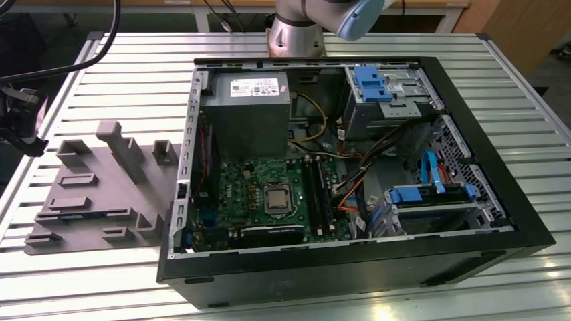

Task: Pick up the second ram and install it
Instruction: 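Pick up the second ram and move it above second insertion slot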

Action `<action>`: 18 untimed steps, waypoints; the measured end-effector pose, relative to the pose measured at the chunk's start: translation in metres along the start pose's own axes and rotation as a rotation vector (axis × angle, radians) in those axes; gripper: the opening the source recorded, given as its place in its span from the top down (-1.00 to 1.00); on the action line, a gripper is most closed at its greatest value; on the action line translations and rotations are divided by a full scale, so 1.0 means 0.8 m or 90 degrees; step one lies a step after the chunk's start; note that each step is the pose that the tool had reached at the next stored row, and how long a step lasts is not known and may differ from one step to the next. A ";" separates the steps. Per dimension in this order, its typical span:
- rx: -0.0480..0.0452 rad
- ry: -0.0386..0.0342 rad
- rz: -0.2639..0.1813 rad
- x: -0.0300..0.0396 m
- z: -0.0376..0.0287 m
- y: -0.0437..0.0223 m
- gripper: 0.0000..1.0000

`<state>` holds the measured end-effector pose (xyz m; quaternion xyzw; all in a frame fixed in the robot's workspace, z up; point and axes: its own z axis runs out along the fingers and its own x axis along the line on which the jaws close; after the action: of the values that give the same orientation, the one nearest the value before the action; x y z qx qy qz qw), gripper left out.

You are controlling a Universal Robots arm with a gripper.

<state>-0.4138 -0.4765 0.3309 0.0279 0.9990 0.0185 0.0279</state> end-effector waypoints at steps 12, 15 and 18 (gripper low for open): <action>-0.0019 0.0013 -0.034 0.0000 0.0000 0.0000 0.79; -0.0024 0.0017 -0.043 0.0000 0.0000 0.0000 0.79; -0.0028 0.0020 -0.052 0.0000 0.0000 0.0000 0.79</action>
<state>-0.4139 -0.4765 0.3309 -0.0130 0.9994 0.0196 0.0271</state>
